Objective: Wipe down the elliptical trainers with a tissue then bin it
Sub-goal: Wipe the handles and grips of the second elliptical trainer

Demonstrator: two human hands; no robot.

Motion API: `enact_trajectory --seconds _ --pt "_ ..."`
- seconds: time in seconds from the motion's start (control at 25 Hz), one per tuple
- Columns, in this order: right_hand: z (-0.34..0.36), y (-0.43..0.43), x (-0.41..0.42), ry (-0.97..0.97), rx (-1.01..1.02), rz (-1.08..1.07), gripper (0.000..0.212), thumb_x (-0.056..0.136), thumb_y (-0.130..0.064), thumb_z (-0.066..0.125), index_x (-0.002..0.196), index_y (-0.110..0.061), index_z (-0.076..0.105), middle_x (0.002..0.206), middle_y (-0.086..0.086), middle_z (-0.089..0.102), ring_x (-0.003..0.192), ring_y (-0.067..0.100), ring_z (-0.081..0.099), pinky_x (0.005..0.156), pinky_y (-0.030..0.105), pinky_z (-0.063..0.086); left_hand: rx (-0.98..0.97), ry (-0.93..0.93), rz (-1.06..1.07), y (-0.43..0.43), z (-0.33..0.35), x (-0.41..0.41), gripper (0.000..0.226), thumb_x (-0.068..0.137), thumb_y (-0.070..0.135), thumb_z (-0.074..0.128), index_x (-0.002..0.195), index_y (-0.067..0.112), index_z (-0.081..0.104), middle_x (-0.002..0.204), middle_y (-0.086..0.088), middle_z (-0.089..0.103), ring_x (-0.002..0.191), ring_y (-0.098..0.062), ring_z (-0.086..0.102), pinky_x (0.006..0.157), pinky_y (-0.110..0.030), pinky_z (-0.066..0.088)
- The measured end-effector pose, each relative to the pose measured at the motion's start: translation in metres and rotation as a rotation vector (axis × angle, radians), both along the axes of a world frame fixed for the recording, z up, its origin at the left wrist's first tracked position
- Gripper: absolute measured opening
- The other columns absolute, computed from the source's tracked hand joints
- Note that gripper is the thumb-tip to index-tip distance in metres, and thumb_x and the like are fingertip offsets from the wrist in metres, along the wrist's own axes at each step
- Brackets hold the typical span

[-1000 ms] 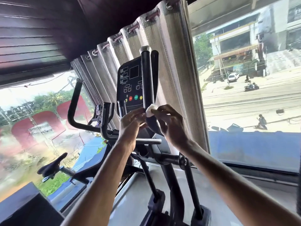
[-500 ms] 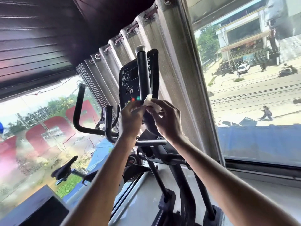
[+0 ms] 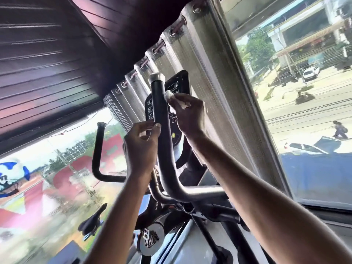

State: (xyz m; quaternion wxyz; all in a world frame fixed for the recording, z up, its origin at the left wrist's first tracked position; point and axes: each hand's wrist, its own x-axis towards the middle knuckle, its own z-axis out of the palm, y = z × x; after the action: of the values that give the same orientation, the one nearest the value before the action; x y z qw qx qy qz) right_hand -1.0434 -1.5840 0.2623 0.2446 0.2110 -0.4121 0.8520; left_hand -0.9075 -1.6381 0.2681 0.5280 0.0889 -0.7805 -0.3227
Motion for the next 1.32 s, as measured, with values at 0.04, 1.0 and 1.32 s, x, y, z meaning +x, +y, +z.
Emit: enact_trajectory --seconds 0.04,1.0,1.32 --pt "0.007 -0.002 -0.009 0.005 -0.022 0.037 0.012 0.082 -0.021 0.083 0.093 -0.018 0.081 0.086 -0.012 0.078 0.077 -0.004 0.07 0.076 0.035 0.06 -0.017 0.001 0.025 0.001 0.002 -0.002 0.009 0.076 0.043 0.074 0.084 0.038 0.073 0.081 0.015 0.075 0.076 -0.008 0.072 0.081 -0.054 0.061" --pt "-0.004 -0.016 -0.02 0.015 -0.082 0.474 0.021 0.087 -0.005 0.076 0.107 -0.013 0.079 0.092 -0.007 0.078 0.082 0.011 0.075 0.079 0.035 0.062 -0.057 -0.067 0.221 0.034 0.001 -0.006 0.028 0.099 0.01 0.067 0.123 0.023 0.073 0.104 0.028 0.074 0.089 0.009 0.072 0.076 -0.011 0.056" --pt "-0.068 0.011 0.028 0.095 0.006 0.474 0.018 0.085 0.0 0.077 0.099 -0.011 0.081 0.096 -0.007 0.077 0.085 0.003 0.072 0.079 0.028 0.06 0.009 -0.125 0.265 0.041 -0.007 0.009 0.028 0.099 0.013 0.068 0.125 0.021 0.075 0.114 0.006 0.078 0.103 -0.025 0.076 0.092 -0.051 0.06"
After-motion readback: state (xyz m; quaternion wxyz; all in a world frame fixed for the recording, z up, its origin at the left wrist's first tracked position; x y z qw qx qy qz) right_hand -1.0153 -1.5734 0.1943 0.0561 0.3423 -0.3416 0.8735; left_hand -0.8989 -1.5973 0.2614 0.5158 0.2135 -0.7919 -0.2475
